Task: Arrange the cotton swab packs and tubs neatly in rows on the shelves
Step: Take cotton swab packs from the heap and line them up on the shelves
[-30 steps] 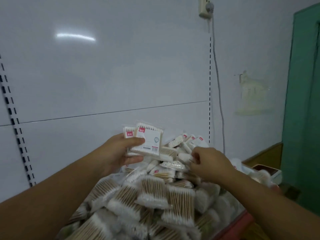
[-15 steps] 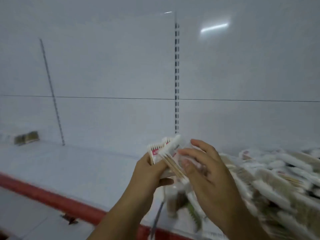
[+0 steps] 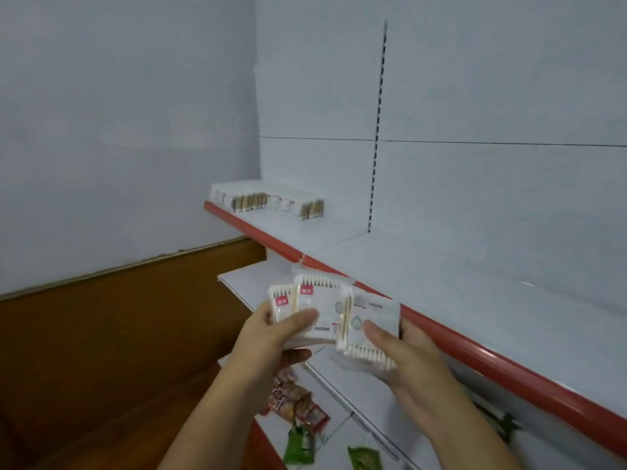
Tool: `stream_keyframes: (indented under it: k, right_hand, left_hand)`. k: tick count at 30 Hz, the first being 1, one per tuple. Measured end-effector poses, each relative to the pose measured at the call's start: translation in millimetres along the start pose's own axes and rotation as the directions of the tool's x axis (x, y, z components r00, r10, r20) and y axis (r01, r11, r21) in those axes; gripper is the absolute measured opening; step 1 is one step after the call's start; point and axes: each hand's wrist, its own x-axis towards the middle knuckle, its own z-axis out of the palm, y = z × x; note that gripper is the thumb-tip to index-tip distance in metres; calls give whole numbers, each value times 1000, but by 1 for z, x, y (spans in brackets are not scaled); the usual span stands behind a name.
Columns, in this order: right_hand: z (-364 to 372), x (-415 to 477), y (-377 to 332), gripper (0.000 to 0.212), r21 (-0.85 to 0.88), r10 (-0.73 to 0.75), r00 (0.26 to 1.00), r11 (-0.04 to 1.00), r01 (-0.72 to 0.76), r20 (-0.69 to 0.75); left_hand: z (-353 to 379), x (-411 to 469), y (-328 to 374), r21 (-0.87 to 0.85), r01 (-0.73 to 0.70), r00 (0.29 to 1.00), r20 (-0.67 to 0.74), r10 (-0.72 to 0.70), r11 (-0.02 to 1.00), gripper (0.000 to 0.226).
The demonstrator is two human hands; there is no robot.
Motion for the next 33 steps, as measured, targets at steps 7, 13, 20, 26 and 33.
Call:
stream_keyframes:
  k: [7, 13, 20, 26, 33]
  right_hand:
    - [101, 86, 39, 34, 48, 60, 998, 997, -60, -2]
    - [139, 187, 48, 40, 52, -39, 998, 998, 42, -52]
    - [177, 330, 37, 49, 109, -70, 997, 992, 68, 11]
    - [182, 437, 13, 47, 56, -117, 992, 991, 119, -47]
    - [164, 563, 3, 45, -189, -233, 935, 964, 186, -267]
  left_hand:
    - [-99, 65, 14, 78, 56, 998, -12, -55, 995, 47]
    - [-136, 159, 17, 72, 49, 999, -13, -49, 996, 41]
    - [-196, 296, 54, -29, 58, 998, 36, -57, 998, 27]
    - [-221, 423, 56, 146, -50, 992, -104, 66, 988, 30]
    - [-215, 598, 53, 403, -254, 945, -89, 314, 879, 31]
